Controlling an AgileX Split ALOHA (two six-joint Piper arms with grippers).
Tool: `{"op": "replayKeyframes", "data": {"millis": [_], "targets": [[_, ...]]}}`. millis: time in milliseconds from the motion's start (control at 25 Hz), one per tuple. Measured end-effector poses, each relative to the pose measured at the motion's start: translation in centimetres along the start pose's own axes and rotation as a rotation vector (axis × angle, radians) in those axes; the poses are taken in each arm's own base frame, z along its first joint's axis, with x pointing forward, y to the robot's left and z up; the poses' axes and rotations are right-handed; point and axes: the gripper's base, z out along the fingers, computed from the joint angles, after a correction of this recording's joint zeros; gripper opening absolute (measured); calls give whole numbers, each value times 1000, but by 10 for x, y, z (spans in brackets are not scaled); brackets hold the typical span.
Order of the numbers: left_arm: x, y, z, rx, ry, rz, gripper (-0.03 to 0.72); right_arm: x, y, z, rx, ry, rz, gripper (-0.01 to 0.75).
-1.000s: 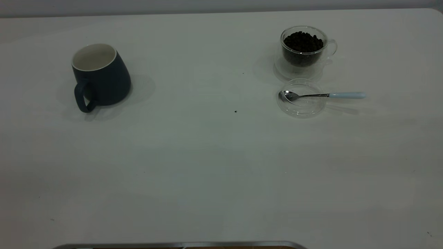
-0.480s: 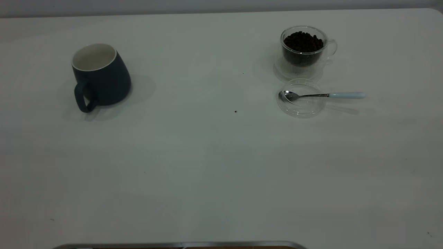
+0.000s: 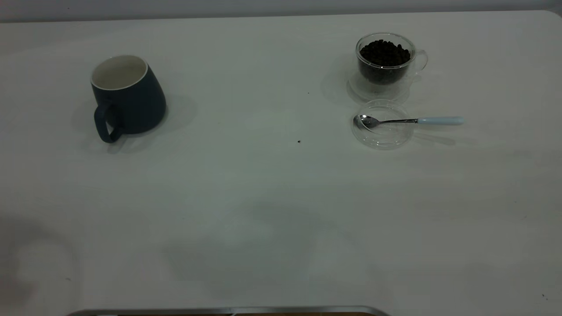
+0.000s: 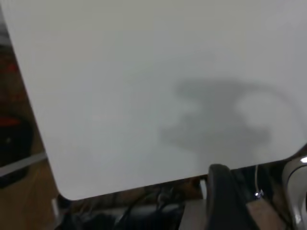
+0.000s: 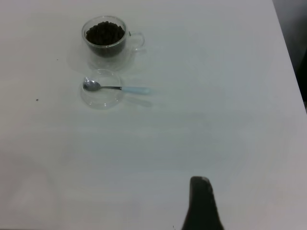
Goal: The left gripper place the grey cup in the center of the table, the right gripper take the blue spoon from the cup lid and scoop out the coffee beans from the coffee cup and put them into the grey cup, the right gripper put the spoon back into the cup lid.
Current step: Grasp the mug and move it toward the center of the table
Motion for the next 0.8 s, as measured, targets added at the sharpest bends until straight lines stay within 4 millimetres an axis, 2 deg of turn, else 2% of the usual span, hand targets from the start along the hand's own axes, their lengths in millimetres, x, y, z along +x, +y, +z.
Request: {"op": "replayKeyframes", "data": {"millis": [160,280,360,600,800], "targets": [[-29,3,22,-4,11,19,466,0,0,0,0,0,0,588],[-44,9,50,-8,22,15,466,0,0,0,0,0,0,588],[-50,21,70,-21,24,-14,466,0,0,0,0,0,0,588],[-44,61,116,-30,78,20,466,0,0,0,0,0,0,588],[-38,81,145,1,102,222,466,0,0,0,0,0,0,588]]}}
